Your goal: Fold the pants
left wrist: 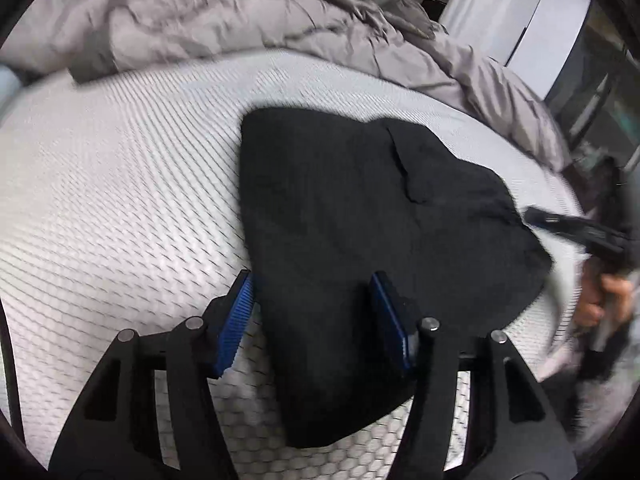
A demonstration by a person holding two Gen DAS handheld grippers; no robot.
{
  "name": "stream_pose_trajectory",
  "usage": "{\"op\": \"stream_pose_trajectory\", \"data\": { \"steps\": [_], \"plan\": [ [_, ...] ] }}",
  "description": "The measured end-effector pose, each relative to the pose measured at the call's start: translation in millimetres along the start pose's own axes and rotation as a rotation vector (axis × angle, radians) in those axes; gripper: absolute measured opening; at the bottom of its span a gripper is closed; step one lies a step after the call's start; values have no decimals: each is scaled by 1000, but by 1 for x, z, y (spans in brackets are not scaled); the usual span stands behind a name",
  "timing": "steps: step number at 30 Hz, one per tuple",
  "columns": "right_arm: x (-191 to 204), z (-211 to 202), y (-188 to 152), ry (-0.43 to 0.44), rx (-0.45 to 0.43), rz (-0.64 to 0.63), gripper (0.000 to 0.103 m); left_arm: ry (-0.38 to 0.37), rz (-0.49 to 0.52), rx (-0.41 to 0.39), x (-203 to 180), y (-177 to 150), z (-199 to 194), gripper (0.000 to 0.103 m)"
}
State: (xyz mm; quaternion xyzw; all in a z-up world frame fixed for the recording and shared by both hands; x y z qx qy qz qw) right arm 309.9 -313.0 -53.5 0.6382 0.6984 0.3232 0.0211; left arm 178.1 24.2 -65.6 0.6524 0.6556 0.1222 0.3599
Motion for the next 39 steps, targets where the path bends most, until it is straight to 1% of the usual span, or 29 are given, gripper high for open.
{"op": "stream_pose_trajectory", "data": {
  "steps": [1, 2, 3, 4, 5, 7, 9, 11, 12, 13, 15, 16, 17, 18, 20, 22, 23, 24, 25, 26, 27, 28, 29, 31, 32, 33, 34, 37, 39],
  "plan": [
    [13, -15, 1, -14, -52, -72, 40, 29, 42, -27, -5, 4, -7, 55],
    [26, -21, 0, -12, -81, -124, 40, 49, 90, -56, -13, 7, -13, 55],
    [42, -28, -2, -7, -112, -192, 40, 48, 108, -75, -20, 11, -18, 55],
    [61, -30, -6, 5, -122, -255, 40, 27, 122, -95, -28, 14, -23, 55],
    [72, -26, -11, 18, -110, -283, 40, -16, 140, -108, -38, 16, -25, 58],
    [93, -10, -20, 35, -72, -324, 40, -96, 176, -85, -59, 16, -16, 60],
    [118, 19, -33, 26, -19, -400, 40, -149, 214, -7, -76, 7, 7, 60],
    [141, 39, -46, 18, -3, -474, 43, -137, 242, 55, -79, -4, 27, 60],
    [148, 52, -54, -18, 7, -535, 47, -137, 268, 76, -78, -10, 33, 60],
    [150, 59, -61, -50, 21, -585, 47, -142, 293, 75, -78, -14, 33, 60],
    [145, 56, -67, -84, 16, -645, 47, -142, 316, 66, -74, -20, 24, 60],
    [135, 49, -69, -137, 11, -666, 47, -148, 312, 66, -71, -22, 20, 60],
    [124, 43, -68, -190, 2, -674, 47, -163, 301, 63, -69, -25, 14, 60],
    [104, 31, -68, -239, -20, -671, 46, -177, 293, 61, -64, -29, 8, 60],
    [85, 17, -68, -207, -22, -640, 47, -166, 305, 58, -63, -30, 3, 60],
    [76, 7, -63, -219, -36, -623, 47, -149, 301, 44, -65, -25, 0, 60],
    [77, 3, -61, -205, -39, -611, 49, -145, 292, 31, -66, -22, -2, 60],
    [80, -4, -58, -169, -57, -572, 52, -155, 291, 13, -69, -17, -5, 60],
    [81, -7, -54, -143, -69, -551, 52, -162, 292, 2, -73, -14, -7, 60],
    [93, -6, -49, -105, -81, -531, 52, -162, 292, -2, -76, -10, -5, 60],
    [104, -5, -46, -78, -100, -525, 52, -163, 289, 9, -80, -6, 3, 60],
    [115, -1, -44, -71, -118, -525, 52, -165, 287, 25, -84, -5, 10, 60],
    [120, 3, -44, -71, -117, -525, 52, -156, 284, 48, -85, -5, 19, 60],
    [139, 34, -48, -52, -46, -557, 52, -138, 293, 73, -83, -6, 31, 60],
    [144, 45, -49, -63, -17, -583, 52, -148, 296, 78, -82, -7, 32, 60],
    [143, 58, -55, -103, 7, -629, 52, -152, 297, 83, -80, -9, 30, 60],
    [138, 62, -60, -154, 7, -682, 52, -145, 297, 82, -77, -10, 29, 60],
    [113, 43, -59, -258, -26, -709, 52, -136, 305, 74, -66, -15, 23, 60],
    [97, 32, -59, -276, -30, -682, 52, -129, 308, 75, -61, -16, 21, 60]
  ]
}}
Point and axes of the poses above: each gripper's, at about its wrist camera, not at the fingertips, and z roughly the way its jaws point, x to its left, y to its top, the point moved 6 cm from there along z, roughly the way its jaws point, and after that the axes turned 6 degrees about -y, right-handed, at the moved point
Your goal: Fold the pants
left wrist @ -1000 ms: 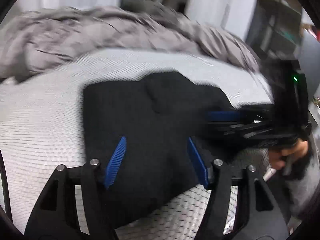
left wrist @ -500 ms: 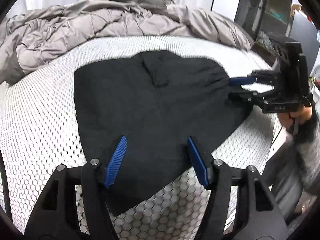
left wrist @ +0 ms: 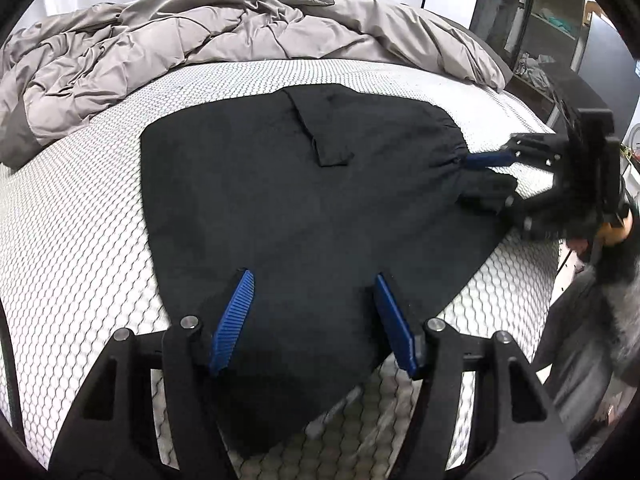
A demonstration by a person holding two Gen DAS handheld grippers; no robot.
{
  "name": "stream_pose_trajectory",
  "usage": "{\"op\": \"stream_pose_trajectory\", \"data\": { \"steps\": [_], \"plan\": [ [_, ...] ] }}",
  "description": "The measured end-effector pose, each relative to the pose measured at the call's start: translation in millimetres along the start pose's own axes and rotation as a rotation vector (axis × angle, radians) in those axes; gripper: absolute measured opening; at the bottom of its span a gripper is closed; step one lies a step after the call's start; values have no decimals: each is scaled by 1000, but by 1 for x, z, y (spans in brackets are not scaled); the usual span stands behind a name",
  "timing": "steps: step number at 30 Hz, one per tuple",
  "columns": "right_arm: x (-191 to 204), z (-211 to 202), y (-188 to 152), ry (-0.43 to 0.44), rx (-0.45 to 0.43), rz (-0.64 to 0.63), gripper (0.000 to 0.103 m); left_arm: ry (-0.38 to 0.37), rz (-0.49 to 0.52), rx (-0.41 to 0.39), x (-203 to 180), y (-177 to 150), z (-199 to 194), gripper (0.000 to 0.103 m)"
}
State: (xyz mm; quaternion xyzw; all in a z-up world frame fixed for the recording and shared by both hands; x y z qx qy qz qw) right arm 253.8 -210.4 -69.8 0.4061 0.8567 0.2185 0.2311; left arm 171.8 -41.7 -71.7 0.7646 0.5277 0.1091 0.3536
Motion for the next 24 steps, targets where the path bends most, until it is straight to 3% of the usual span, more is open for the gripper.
{"op": "stream_pose_trajectory", "data": {
  "steps": [3, 5, 7, 9, 12, 14, 17, 19, 24],
  "plan": [
    [-14, -11, -2, 2, -25, 55, 53, 44, -39, -16, 2, 1, -15, 60],
    [-14, -21, 6, 12, -75, 83, 53, 8, -45, -65, -4, 10, -26, 60],
    [-3, -28, 22, 79, -131, 108, 53, -46, -5, -101, -18, 16, -29, 63],
    [11, -29, 34, 134, -153, 126, 53, -53, 20, -54, -27, 17, -13, 63],
    [37, -2, 43, 224, -87, 135, 53, -36, 39, 26, -27, 9, 15, 63],
    [47, 17, 39, 209, -35, 87, 53, -26, 88, 39, -29, 4, 18, 63],
    [45, 22, 29, 89, -23, -25, 53, -3, 97, 42, -22, -8, 3, 64],
    [23, 13, 18, -22, -12, -47, 53, -18, 81, 28, -18, -13, -5, 64],
    [-11, -17, 3, 23, -50, 37, 53, -34, 57, -40, -16, -3, -26, 63]
  ]
}}
Point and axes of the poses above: each gripper's, at about its wrist camera, not at the fingertips, and z roughly the way its jaws point, x to its left, y to its top, the point moved 6 cm from there along z, roughly the way its jaws point, and after that the axes turned 6 degrees about -y, right-handed, at the moved point
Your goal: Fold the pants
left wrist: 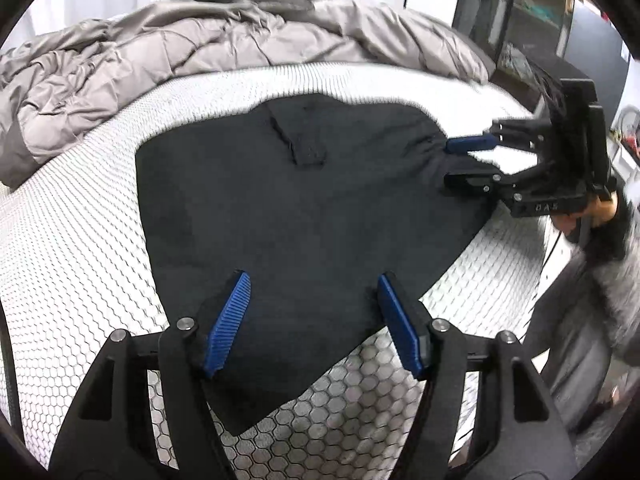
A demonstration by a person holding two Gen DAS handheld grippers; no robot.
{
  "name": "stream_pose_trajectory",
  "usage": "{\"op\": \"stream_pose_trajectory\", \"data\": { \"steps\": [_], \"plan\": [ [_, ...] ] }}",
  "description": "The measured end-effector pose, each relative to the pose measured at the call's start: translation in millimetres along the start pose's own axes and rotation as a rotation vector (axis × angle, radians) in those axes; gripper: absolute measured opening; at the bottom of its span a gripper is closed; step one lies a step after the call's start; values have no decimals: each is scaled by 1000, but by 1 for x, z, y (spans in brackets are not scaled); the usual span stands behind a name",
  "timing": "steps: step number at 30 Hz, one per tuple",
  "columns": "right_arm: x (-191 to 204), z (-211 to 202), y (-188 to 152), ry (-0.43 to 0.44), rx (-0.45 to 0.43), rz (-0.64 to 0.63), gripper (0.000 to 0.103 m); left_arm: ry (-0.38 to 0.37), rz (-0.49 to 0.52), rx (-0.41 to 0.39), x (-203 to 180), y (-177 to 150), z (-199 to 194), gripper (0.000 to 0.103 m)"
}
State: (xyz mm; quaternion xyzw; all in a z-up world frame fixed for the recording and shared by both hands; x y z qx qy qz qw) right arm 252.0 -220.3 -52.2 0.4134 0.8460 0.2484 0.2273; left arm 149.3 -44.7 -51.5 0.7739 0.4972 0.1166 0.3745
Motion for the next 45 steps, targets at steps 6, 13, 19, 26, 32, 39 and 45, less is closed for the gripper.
{"op": "stream_pose_trajectory", "data": {
  "steps": [6, 13, 19, 26, 32, 39, 45],
  "plan": [
    [41, 1, 31, 157, -51, 97, 54, -51, 65, 21, -28, 13, 22, 64],
    [63, 28, 17, 77, 34, -69, 54, 14, 102, 85, -19, -8, 34, 65],
    [2, -3, -11, -7, 20, 6, 56, -1, 14, 34, -2, -15, 2, 65],
    [24, -17, 31, 90, -98, 123, 56, -22, -24, -36, -5, 19, 8, 63],
    [59, 45, 37, 81, 30, 23, 43, 1, -85, 52, 18, 15, 38, 25],
    [-6, 13, -2, -27, 23, 78, 37, 31, -159, 19, 44, -7, 9, 21],
    [9, 5, 28, 37, -52, 124, 38, 43, -179, -31, 34, 31, 9, 22]
  ]
}}
Point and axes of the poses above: each gripper's, at about its wrist camera, not at the fingertips, and z roughly the way its jaws point, x to its left, y to its top, the point moved 6 cm from there along z, roughly the way its jaws point, and after that the axes turned 6 degrees about -y, right-handed, at the moved point
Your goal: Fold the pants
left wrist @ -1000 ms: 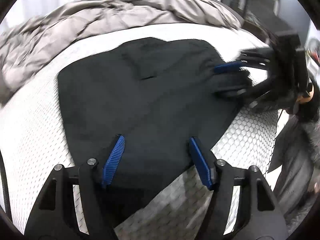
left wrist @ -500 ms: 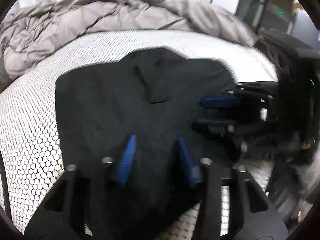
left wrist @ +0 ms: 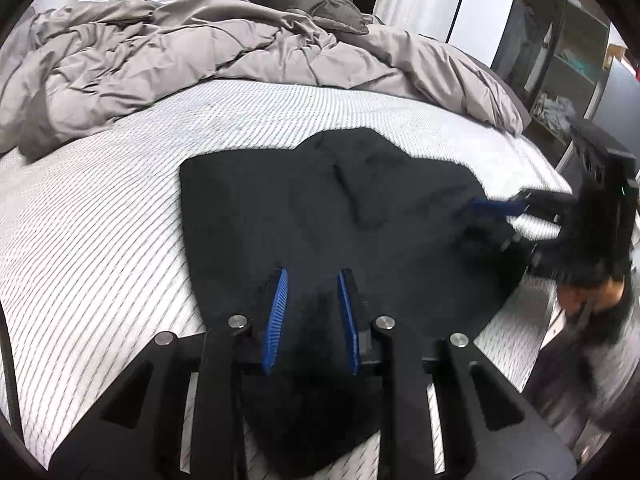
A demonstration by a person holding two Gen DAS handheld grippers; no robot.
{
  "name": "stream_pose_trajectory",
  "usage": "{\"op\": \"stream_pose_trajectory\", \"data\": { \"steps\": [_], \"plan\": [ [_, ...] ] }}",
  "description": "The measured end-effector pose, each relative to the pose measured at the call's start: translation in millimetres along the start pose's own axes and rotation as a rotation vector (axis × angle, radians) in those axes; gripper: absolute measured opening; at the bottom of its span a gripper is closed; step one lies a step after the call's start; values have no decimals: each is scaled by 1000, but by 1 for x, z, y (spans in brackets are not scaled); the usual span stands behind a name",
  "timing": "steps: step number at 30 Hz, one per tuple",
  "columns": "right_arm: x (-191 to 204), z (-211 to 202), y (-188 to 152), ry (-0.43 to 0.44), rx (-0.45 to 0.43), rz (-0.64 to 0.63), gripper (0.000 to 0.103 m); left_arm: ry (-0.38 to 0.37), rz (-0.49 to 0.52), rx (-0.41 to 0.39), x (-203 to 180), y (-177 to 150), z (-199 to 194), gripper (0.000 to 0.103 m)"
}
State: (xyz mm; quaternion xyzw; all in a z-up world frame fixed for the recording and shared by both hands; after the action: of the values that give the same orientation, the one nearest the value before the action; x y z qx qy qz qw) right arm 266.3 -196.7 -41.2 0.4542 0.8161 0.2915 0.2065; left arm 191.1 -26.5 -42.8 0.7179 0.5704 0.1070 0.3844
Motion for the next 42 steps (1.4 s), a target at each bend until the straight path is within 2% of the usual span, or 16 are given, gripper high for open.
{"op": "stream_pose_trajectory", "data": {
  "steps": [5, 8, 10, 11, 14, 17, 19, 23, 25, 28, 31, 33, 35, 38, 40, 42],
  "plan": [
    [39, 45, 28, 52, 47, -26, 38, 19, 51, 80, -12, 23, 53, 22],
    [35, 66, 20, -19, 105, -88, 38, -42, 3, 83, 2, 23, 55, 21],
    [10, 58, 9, -120, 118, -99, 38, -5, 3, 79, 11, 17, 47, 21],
    [-4, 49, 3, -170, 110, -107, 33, 18, 6, 79, 16, 13, 44, 21],
    [-27, 29, -7, -128, 100, -48, 33, 24, -6, 75, 19, 9, 38, 21],
    [-24, 20, 1, -110, 71, -46, 37, 55, 4, 62, 15, 16, 32, 22],
    [-19, 15, 12, -47, 45, 7, 38, 39, 22, 37, 4, 29, 29, 22],
    [5, 37, 40, -12, 56, -6, 40, 63, 32, 94, 6, 52, 62, 23],
    [19, 64, 43, 15, 117, -29, 40, 48, -1, 129, 18, 51, 80, 23],
    [21, 87, 25, -39, 185, -116, 40, 8, 13, 119, 26, 49, 77, 23],
    [-15, 68, 11, -138, 191, -100, 39, 3, 12, 111, 31, 44, 69, 23],
    [-31, 55, 4, -73, 190, -42, 36, 32, 18, 112, 31, 41, 66, 23],
    [-34, 43, 4, -79, 170, -37, 36, 64, 12, 106, 28, 38, 57, 23],
    [-24, 33, 17, -60, 112, -20, 39, 45, 13, 57, 17, 52, 48, 23],
    [-18, 36, 32, -38, 80, 4, 40, 46, -3, 43, 15, 69, 56, 23],
    [-13, 47, 47, -40, 71, 18, 40, 50, -21, 72, 18, 81, 77, 23]
  ]
}}
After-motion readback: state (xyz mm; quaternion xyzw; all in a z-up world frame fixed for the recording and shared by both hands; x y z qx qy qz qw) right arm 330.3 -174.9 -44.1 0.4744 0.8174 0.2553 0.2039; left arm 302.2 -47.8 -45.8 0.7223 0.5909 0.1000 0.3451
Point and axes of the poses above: each gripper's, at about its wrist camera, not at the fingertips, and z roughly the way its jaws point, x to its left, y to its top, the point moved 6 cm from there along z, roughly the way its jaws point, and after that the axes turned 6 degrees about -y, right-handed, at the moved point
